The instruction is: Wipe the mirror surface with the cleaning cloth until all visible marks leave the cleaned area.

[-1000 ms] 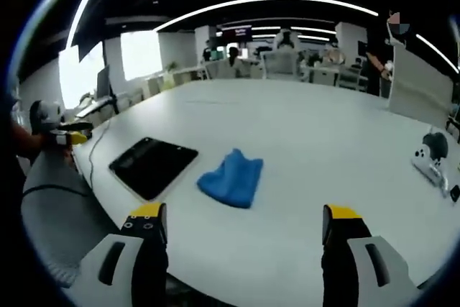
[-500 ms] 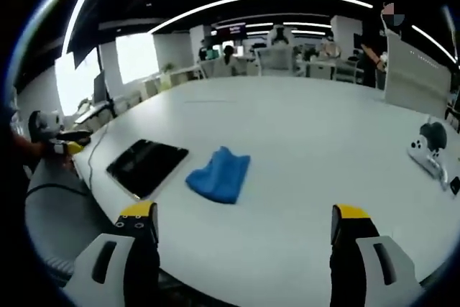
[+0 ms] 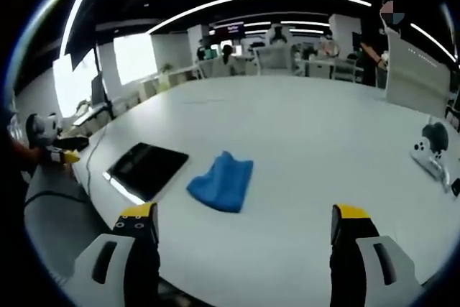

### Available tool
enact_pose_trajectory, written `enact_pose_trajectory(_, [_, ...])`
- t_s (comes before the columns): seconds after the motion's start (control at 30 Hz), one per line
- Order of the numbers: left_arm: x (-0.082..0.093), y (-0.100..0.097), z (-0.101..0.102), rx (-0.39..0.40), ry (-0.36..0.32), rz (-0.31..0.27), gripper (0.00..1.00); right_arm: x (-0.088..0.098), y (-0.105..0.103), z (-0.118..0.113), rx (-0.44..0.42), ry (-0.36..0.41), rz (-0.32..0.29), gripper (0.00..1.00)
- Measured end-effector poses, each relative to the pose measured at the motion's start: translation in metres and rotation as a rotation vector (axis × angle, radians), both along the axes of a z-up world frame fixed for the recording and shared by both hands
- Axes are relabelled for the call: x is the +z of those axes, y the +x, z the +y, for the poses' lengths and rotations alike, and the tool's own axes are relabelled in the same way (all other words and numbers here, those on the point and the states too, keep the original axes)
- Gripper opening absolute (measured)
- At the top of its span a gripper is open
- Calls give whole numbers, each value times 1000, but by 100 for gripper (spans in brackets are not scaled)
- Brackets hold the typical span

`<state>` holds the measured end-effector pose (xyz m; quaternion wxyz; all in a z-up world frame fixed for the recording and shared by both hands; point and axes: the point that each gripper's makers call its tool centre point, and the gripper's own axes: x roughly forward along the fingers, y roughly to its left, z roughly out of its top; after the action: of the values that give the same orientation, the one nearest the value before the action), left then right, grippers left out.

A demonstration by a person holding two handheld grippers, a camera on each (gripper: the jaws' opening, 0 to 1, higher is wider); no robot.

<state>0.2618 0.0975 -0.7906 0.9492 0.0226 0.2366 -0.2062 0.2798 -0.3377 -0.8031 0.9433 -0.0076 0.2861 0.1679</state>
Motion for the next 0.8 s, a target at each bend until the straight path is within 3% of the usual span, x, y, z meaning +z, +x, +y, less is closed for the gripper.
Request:
enact_pose_trajectory(0.27, [-6, -3, -1, -17, 3, 39, 100, -3, 2, 6, 5, -3, 8, 100])
enact_pose_trajectory(0.37, [-6, -4, -2, -30, 12, 37, 100, 2, 7, 15, 42, -40, -42, 100])
enact_pose_trajectory(0.57, [-6, -3, 1, -21, 7, 30, 100, -7, 18, 31, 62, -53, -44, 86])
enact_pose_trajectory(0.7, [-6, -3, 2, -18, 13, 31, 100, -12, 37, 35, 31, -69, -40, 67])
enact_pose_trajectory(0.8, [-7, -2, 4, -11, 19, 32, 100, -18, 52, 45, 23, -59, -33, 65])
